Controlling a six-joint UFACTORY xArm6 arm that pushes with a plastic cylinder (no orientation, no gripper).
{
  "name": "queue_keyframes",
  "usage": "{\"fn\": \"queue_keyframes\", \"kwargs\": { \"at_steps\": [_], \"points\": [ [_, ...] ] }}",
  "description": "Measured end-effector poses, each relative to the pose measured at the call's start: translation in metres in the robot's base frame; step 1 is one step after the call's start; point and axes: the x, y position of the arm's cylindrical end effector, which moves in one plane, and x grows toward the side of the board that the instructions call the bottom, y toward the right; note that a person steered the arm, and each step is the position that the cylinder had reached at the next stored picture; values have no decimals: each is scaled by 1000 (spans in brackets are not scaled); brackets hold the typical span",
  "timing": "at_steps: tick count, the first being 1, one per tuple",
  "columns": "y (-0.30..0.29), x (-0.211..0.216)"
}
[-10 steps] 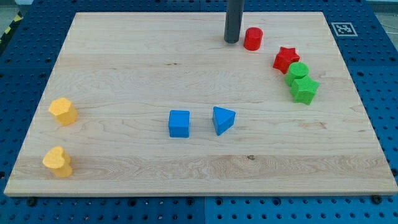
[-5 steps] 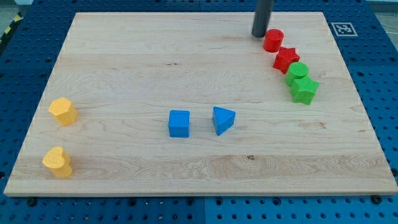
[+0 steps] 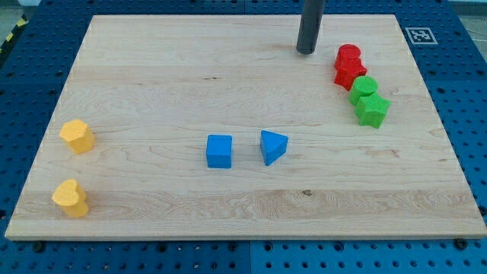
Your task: Place the red circle to the top of red star
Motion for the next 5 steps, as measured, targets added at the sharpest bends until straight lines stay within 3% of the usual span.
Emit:
{"fn": "queue_keyframes", "kwargs": {
  "at_steps": [2,5],
  "points": [
    [-73,5],
    [-80,31]
  ]
}}
